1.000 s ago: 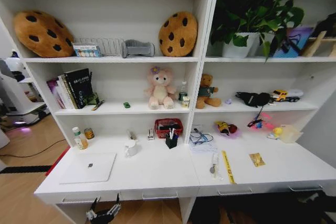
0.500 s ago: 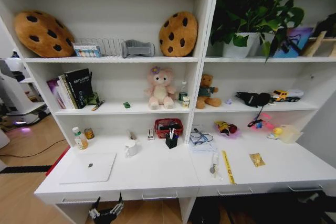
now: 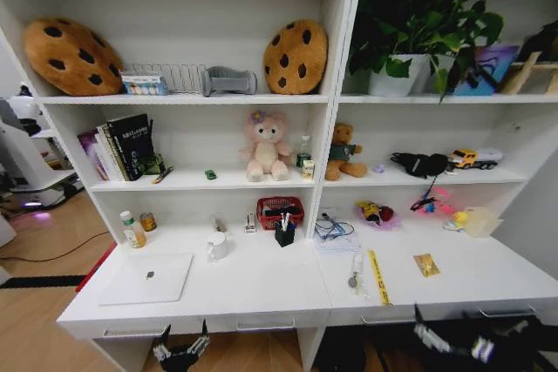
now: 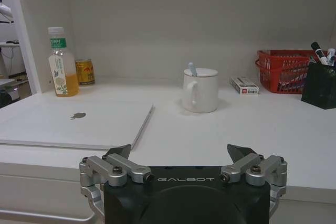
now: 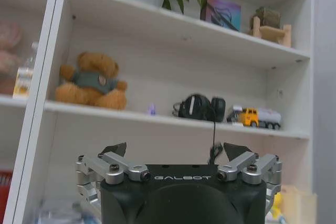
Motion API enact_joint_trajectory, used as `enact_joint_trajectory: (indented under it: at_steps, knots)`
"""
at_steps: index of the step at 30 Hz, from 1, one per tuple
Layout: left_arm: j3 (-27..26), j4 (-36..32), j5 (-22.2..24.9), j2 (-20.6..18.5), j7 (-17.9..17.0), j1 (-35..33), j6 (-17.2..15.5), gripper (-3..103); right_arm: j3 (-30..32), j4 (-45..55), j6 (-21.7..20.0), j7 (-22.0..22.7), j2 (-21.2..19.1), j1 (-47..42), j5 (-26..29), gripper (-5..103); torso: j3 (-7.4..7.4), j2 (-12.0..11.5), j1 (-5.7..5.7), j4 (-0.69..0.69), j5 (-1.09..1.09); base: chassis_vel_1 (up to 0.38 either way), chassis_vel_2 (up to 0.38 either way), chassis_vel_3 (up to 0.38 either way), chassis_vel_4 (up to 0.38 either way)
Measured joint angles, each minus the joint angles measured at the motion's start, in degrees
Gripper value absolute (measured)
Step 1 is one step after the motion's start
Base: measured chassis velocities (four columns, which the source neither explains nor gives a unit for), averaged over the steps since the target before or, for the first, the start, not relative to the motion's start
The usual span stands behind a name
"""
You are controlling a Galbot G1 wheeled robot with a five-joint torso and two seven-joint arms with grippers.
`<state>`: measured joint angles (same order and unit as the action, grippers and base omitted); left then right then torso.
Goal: Organize the objects on the table.
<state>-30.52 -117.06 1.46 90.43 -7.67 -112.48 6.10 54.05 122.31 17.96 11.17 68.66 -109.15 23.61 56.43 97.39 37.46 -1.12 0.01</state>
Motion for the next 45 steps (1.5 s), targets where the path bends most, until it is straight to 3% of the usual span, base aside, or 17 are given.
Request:
enact_joint_trajectory:
  at_steps: [1,2,4,5,7,10,26,45]
  knots:
    - [0.0,-0.1,0.0,0.0,0.0,0.0,0.0,100,0.6,2.0,-4.4,1.1,-2.6,2.8,1.4,100,0.0,0.0,0.0,0.02,0.0,0.0,0.0,0.0,0.0]
    - [0.0,-0.1,0.0,0.0,0.0,0.0,0.0,100,0.6,2.0,-4.4,1.1,-2.6,2.8,1.4,100,0.0,0.0,0.0,0.02,0.0,0.0,0.0,0.0,0.0]
    - [-0.2,-0.4,0.2,0.0,0.0,0.1,0.2,100,0.9,4.6,-13.0,3.3,-8.9,7.5,5.2,100,0.0,0.0,0.01,0.03,-0.02,0.0,0.0,0.0,0.0]
    - [-0.2,-0.4,0.2,0.0,0.0,0.1,0.2,100,0.9,4.6,-13.0,3.3,-8.9,7.5,5.2,100,0.0,0.0,0.01,0.03,-0.02,0.0,0.0,0.0,0.0]
    - [-0.6,-1.1,0.8,-0.1,0.0,0.5,0.2,100,-0.4,5.5,-17.6,4.4,-11.6,9.9,6.8,100,0.0,0.0,0.01,0.01,-0.01,0.0,0.0,0.0,0.0]
    - [-0.7,-1.9,1.4,-0.2,-0.2,1.1,0.1,100,-1.6,7.1,-20.2,5.2,-11.8,10.2,7.9,100,0.0,0.0,0.01,-0.02,0.0,0.0,0.0,0.0,0.0]
    - [-0.1,-2.2,0.8,-0.4,-0.6,0.4,-0.4,100,-1.0,10.6,-21.8,6.4,-4.5,7.2,9.6,100,-0.01,0.0,0.0,-0.01,-0.02,0.0,0.0,0.0,0.0]
    - [0.2,-1.1,0.1,0.5,-0.3,0.3,0.1,100,-2.7,8.5,-21.5,6.0,-4.7,8.2,12.2,100,0.0,0.0,-0.01,-0.03,-0.01,-0.13,-0.132,0.131,0.14]
